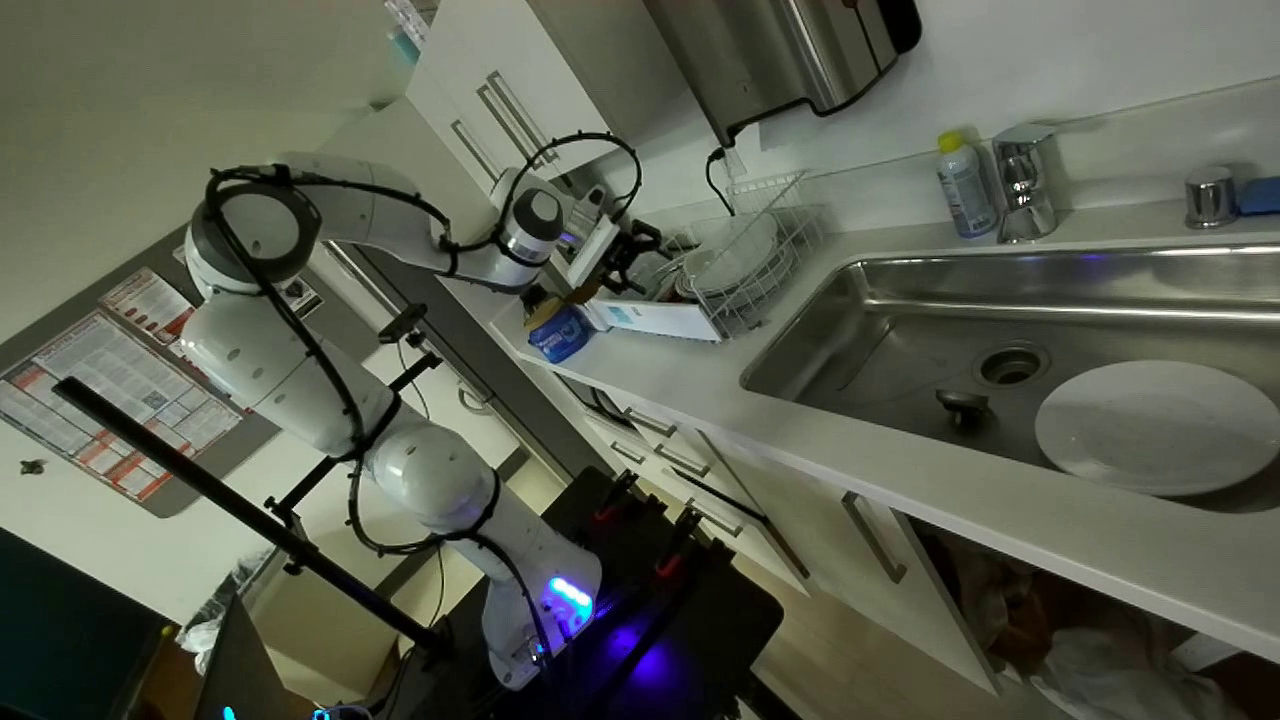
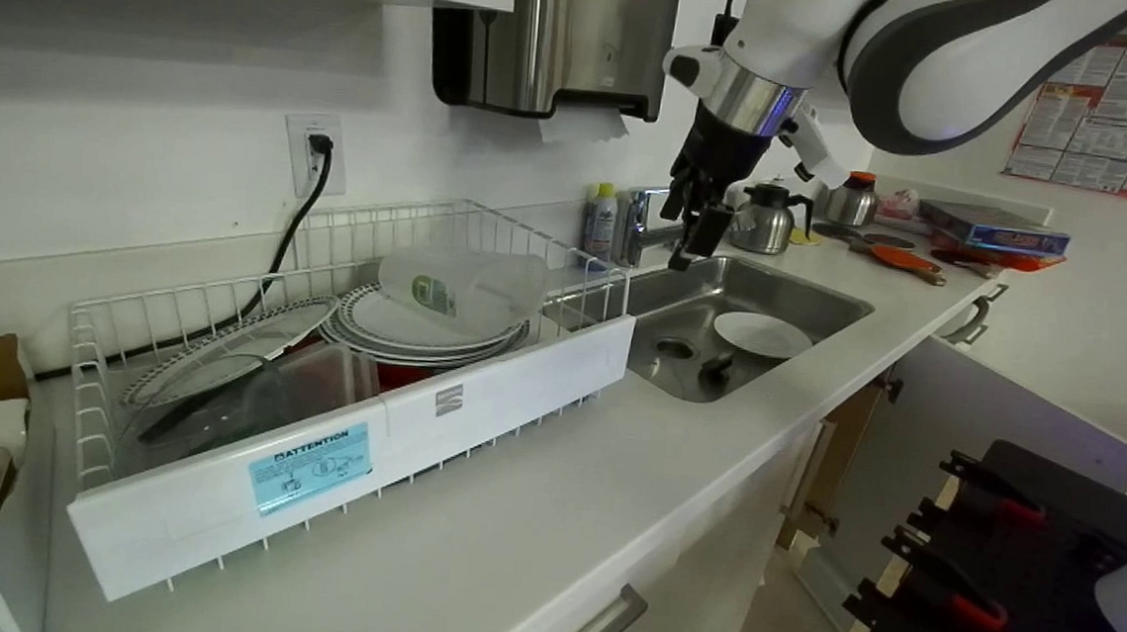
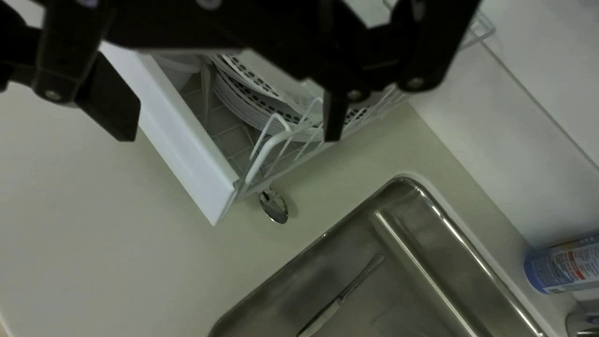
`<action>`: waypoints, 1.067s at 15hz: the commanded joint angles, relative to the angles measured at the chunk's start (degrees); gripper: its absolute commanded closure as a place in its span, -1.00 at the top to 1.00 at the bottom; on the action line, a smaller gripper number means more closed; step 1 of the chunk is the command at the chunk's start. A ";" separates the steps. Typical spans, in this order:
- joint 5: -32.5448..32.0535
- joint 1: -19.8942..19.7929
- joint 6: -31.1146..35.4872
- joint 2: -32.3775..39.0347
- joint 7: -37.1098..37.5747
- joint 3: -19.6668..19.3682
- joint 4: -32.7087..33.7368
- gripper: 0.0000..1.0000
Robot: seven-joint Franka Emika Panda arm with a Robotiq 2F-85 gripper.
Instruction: Move the container from the dish rack to the sink
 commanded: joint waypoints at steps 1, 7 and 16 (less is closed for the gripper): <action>-9.93 -0.85 1.95 3.49 2.80 1.12 2.74 1.00; -39.97 0.52 2.47 10.84 11.62 1.31 12.14 1.00; -78.71 5.07 -5.55 25.56 43.43 0.82 24.23 1.00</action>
